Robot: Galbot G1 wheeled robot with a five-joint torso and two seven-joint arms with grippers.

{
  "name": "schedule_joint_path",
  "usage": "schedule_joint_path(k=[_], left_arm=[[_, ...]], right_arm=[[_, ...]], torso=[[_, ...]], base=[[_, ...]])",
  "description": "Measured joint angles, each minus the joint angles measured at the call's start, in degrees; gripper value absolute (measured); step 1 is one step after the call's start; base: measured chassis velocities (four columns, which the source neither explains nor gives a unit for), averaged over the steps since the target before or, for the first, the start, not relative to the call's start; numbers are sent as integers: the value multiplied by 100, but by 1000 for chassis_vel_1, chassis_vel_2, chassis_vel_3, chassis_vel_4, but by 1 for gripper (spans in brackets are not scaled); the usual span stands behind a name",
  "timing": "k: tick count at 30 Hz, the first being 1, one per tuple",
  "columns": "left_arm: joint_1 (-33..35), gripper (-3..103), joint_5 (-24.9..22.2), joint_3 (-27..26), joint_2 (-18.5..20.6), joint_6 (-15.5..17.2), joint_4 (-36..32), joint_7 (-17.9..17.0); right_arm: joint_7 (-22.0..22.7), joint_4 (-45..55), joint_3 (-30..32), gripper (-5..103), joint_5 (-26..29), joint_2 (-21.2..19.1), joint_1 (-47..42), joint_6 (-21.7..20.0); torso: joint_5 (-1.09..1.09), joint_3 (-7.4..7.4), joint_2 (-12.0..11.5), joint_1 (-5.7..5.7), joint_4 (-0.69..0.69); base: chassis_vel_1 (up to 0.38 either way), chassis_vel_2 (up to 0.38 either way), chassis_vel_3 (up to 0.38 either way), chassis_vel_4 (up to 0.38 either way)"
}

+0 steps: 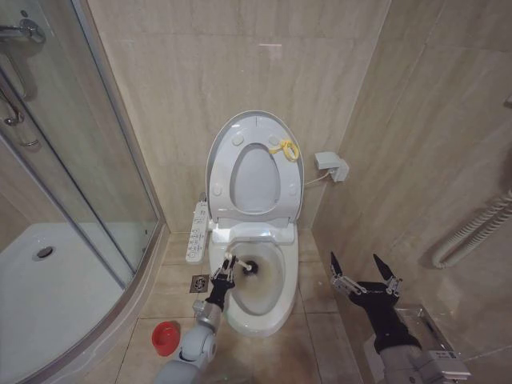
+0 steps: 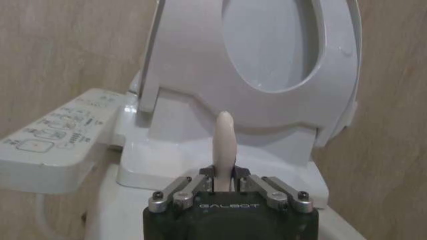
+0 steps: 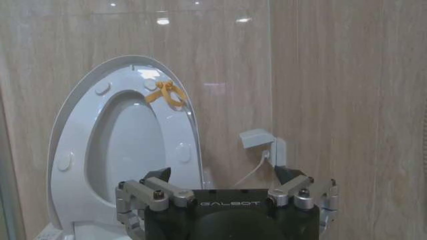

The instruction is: Open the toilet lid, clean the toilet bowl with a toilet brush, close the toilet lid, and flush.

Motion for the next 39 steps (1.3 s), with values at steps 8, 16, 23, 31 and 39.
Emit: schedule_joint_path(k=[8, 16, 23, 31, 39], left_arm=[[-22, 18, 91, -44, -29, 4, 238, -16], [-64, 18, -303, -67, 12, -15, 284, 127], [-43, 18, -1809, 73, -172, -177, -438, 661], [-158, 18, -1874, 61, -471, -327, 101, 937], [-203, 18, -684, -167, -566, -656, 579, 873]], right_arm=[[0, 0, 0, 100, 0, 0, 0, 0], [0, 0, 0, 100, 0, 0, 0, 0], [0, 0, 0, 100, 0, 0, 0, 0], [0, 0, 0, 100, 0, 0, 0, 0], [0, 0, 0, 100, 0, 0, 0, 0]], torso=[[0, 0, 0, 0, 2], [0, 1, -1, 1, 2], [0, 0, 0, 0, -1], [0, 0, 0, 0, 2], [0, 0, 0, 0, 2]], base=[[0, 0, 0, 0], [0, 0, 0, 0], [0, 0, 0, 0], [0, 0, 0, 0], [0, 0, 0, 0]])
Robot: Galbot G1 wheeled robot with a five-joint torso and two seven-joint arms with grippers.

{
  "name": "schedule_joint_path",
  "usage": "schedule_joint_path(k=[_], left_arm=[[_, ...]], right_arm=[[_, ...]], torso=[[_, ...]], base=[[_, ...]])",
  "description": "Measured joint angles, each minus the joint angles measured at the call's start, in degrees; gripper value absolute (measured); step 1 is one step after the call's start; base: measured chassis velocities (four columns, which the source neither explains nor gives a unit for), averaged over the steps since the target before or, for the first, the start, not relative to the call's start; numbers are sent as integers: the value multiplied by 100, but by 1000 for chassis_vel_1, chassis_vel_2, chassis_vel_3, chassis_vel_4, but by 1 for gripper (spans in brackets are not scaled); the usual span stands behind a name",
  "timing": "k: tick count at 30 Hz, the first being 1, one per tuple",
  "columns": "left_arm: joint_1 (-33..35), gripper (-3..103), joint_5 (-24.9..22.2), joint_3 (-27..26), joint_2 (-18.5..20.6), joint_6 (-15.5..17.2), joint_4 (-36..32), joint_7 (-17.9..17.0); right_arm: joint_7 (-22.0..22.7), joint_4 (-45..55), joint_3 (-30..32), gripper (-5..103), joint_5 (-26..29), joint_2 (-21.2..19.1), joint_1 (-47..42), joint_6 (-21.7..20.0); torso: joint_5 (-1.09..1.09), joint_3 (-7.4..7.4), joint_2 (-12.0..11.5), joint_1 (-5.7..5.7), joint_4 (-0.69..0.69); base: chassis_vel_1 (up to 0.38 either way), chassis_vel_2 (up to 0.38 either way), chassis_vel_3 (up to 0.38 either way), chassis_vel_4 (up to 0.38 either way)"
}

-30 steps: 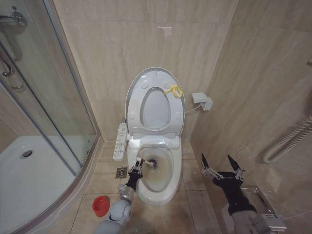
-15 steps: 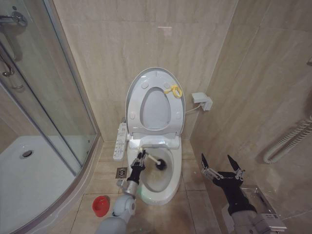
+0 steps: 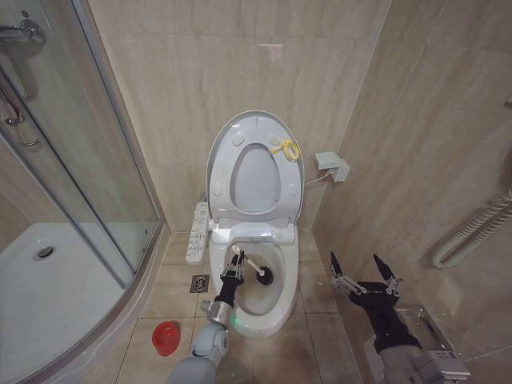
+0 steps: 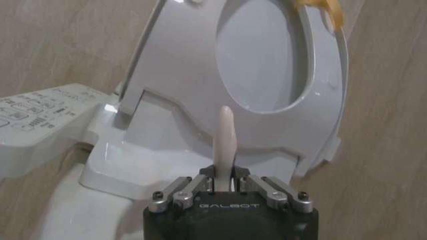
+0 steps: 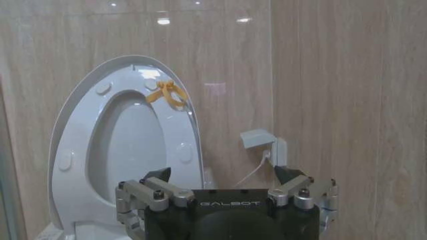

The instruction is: Open the toilet lid, clean the toilet bowl with a toilet brush, close the toilet lid, and flush.

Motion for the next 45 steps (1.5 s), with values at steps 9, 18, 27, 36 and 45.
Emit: schedule_joint_path(k=[9, 18, 27, 36, 45], left_arm=[[-85, 18, -815, 80, -136, -104, -179, 237], [-49, 18, 856, -290, -149, -328, 279, -39], [-273, 18, -393, -13, -577, -804, 376, -548], [-214, 18, -1396, 182, -655, -773, 217, -322], [490, 18, -1417, 191, 9, -258, -538, 580]], right_arm=[[0, 0, 0, 100, 0, 0, 0, 0], [0, 0, 0, 100, 0, 0, 0, 0], [0, 0, 0, 100, 0, 0, 0, 0], [-1, 0, 0, 100, 0, 0, 0, 0], [0, 0, 0, 100, 0, 0, 0, 0]], torso=[[-1, 0, 0, 0, -2], [0, 0, 0, 1, 0], [-1, 1, 0, 1, -2], [2, 0, -1, 1, 1], [-2, 0, 0, 0, -1]], base=[[0, 0, 0, 0], [0, 0, 0, 0], [0, 0, 0, 0], [0, 0, 0, 0], [0, 0, 0, 0]])
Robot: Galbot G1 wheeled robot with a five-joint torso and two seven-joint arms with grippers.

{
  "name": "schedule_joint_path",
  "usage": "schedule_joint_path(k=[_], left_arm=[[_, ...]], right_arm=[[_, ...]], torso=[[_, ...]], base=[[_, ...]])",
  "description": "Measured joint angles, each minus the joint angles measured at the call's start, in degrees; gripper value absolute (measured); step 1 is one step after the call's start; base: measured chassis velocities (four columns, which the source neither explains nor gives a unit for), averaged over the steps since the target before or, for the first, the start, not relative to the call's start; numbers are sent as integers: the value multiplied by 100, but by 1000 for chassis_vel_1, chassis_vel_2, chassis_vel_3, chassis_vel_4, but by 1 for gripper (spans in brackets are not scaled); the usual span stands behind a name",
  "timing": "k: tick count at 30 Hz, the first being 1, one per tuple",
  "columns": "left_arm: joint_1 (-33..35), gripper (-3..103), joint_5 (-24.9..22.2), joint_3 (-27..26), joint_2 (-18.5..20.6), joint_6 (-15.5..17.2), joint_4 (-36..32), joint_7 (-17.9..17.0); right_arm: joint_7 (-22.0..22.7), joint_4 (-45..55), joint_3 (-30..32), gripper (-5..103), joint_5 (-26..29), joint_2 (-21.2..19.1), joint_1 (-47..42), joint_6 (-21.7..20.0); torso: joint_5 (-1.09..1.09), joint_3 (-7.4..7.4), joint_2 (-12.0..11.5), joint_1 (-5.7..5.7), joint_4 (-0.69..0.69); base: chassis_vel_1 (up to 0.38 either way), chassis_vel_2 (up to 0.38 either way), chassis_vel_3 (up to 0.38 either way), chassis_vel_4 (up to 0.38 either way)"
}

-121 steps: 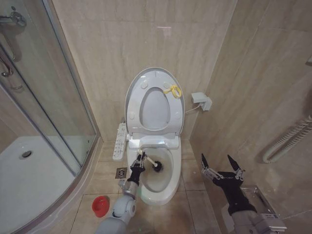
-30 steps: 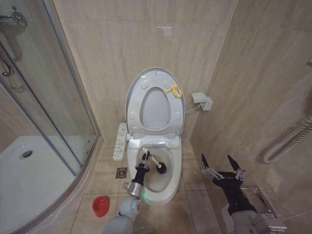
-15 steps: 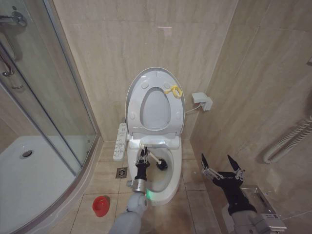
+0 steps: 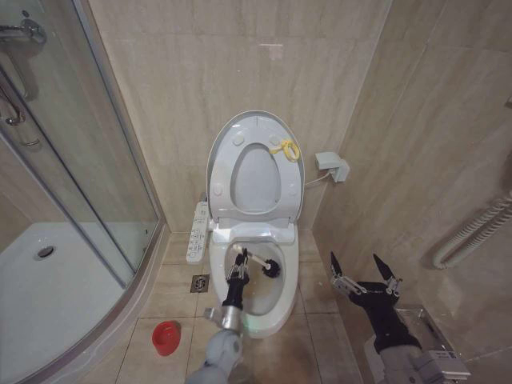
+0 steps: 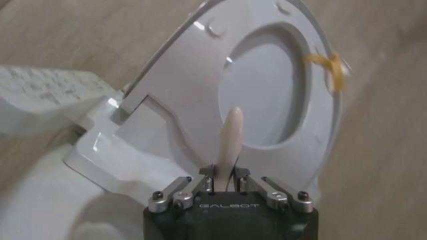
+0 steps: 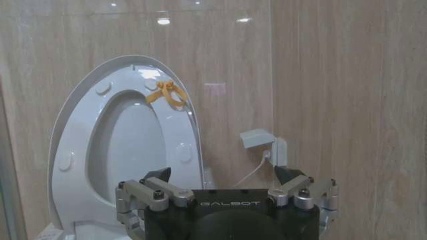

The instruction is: Open the toilet lid, clean the toilet bowl with a toilet brush, close the toilet lid, and flush.

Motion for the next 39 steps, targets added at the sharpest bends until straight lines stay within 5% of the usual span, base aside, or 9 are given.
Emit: schedule_joint_path(k=[4, 15, 22, 24, 29, 33, 35, 37, 39], left_arm=[[172, 18, 420, -209, 283, -47, -89, 311], [591, 18, -85, -358, 577, 112, -685, 638], [260, 18, 579, -484, 374, -63, -176, 214], [-34, 18, 1197, -535, 105, -258, 88, -500], [-218, 18, 1762, -446, -52, -185, 238, -1006], [-270, 18, 2286, -480, -96, -38, 548, -1027], [-278, 18, 2197, -484, -90, -75, 598, -921], [-197, 18, 1134, -237, -38, -80, 306, -543], [-185, 18, 771, -180, -53, -70, 123, -463]], right_arm=[[0, 0, 0, 100, 0, 0, 0, 0], [0, 0, 0, 100, 0, 0, 0, 0], [0, 0, 0, 100, 0, 0, 0, 0], [0, 0, 0, 100, 0, 0, 0, 0], [-1, 0, 0, 100, 0, 0, 0, 0], [-1, 0, 0, 100, 0, 0, 0, 0], [-1, 0, 0, 100, 0, 0, 0, 0], [0, 0, 0, 100, 0, 0, 0, 0], [0, 0, 0, 100, 0, 0, 0, 0]], torso=[[0, 0, 0, 0, -1], [1, 0, 0, 0, 1], [2, 0, 0, 0, 0], [2, 0, 0, 0, 0], [2, 0, 0, 0, 0], [1, 1, 0, 0, 1], [2, 1, 0, 0, 1], [2, 1, 0, 1, 4], [2, 0, 0, 0, 1]], base=[[0, 0, 0, 0], [0, 0, 0, 0], [0, 0, 0, 0], [0, 0, 0, 0], [0, 0, 0, 0], [0, 0, 0, 0], [0, 0, 0, 0], [0, 0, 0, 0], [0, 0, 0, 0]])
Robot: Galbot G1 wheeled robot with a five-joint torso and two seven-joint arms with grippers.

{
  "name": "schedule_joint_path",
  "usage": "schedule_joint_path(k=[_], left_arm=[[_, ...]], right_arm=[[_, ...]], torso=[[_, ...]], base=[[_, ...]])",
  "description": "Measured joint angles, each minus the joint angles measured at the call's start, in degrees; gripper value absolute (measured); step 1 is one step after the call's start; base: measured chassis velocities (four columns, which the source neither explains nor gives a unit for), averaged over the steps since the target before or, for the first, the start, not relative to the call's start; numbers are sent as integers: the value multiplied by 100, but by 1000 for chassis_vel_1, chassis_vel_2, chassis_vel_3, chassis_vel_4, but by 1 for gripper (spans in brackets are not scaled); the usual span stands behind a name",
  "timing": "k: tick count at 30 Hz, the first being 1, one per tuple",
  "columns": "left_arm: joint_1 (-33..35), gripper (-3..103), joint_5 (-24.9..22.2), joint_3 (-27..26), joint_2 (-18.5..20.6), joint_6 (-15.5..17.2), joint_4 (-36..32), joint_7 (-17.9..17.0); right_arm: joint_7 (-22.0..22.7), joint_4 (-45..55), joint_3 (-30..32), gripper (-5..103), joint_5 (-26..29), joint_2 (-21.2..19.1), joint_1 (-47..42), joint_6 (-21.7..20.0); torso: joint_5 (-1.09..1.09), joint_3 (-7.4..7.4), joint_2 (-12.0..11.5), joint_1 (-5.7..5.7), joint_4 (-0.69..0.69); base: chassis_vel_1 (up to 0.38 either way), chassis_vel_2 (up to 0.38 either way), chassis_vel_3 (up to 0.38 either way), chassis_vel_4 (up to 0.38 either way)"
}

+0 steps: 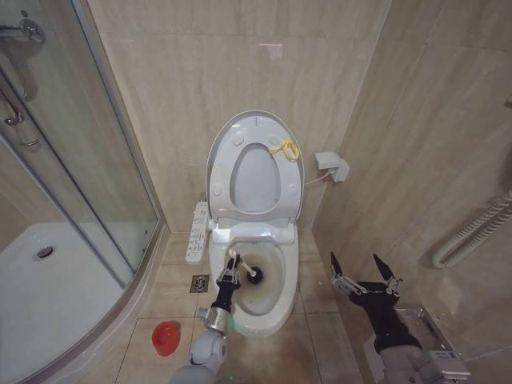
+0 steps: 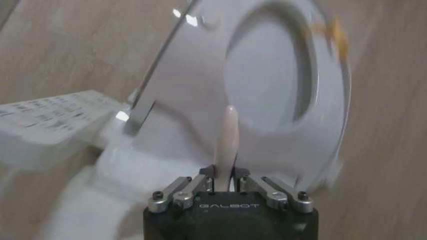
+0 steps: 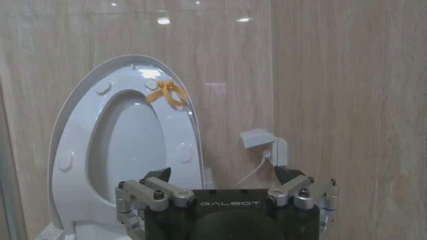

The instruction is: Open the toilet lid, clean the toilet bowl with a toilet brush, close the toilet lid, and flush.

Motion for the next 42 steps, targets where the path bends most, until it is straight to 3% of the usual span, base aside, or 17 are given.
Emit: schedule_joint_path(k=[4, 13, 15, 19, 24, 26, 28, 31, 35, 39, 42], left_arm=[[-68, 18, -694, 2, -87, -40, -319, 88], [-144, 18, -1045, -25, -315, -62, -120, 172], [-147, 18, -1023, -23, -369, -63, -38, 196], [-223, 18, -454, -24, -409, -66, 353, 159], [-233, 18, -66, -60, -356, -95, 391, 67], [-232, 18, -26, -81, -340, -112, 389, 68], [-215, 18, -561, -38, -323, -145, 66, 211], [-172, 18, -791, 6, -323, -65, -162, 205], [-133, 18, -548, -38, -298, -69, -54, 222], [-87, 18, 73, -201, -260, -147, 331, 215], [-87, 18, 142, -251, -253, -181, 350, 225]], right_arm=[[0, 0, 0, 100, 0, 0, 0, 0], [0, 0, 0, 100, 0, 0, 0, 0], [0, 0, 0, 100, 0, 0, 0, 0], [-2, 0, 0, 100, 0, 0, 0, 0], [0, 0, 0, 100, 0, 0, 0, 0], [-1, 0, 0, 100, 0, 0, 0, 0], [0, 0, 0, 100, 0, 0, 0, 0], [0, 0, 0, 100, 0, 0, 0, 0], [0, 0, 0, 100, 0, 0, 0, 0], [0, 0, 0, 100, 0, 0, 0, 0], [0, 0, 0, 100, 0, 0, 0, 0]], torso=[[0, 0, 0, 0, -1], [0, 0, 0, 0, 0], [0, 0, 0, 0, 0], [0, 0, 0, 0, 0], [-1, 0, 0, 0, -1], [-2, 0, 0, 0, -1], [-1, 0, 0, 0, -1], [-1, 0, 0, 0, -1], [-1, 0, 0, 0, -1], [-1, 0, 0, 0, 0], [-1, 0, 0, 0, 1]], base=[[0, 0, 0, 0], [0, 0, 0, 0], [0, 0, 0, 0], [0, 0, 0, 0], [0, 0, 0, 0], [0, 0, 0, 0], [0, 0, 0, 0], [0, 0, 0, 0], [0, 0, 0, 0], [0, 0, 0, 0], [0, 0, 0, 0]])
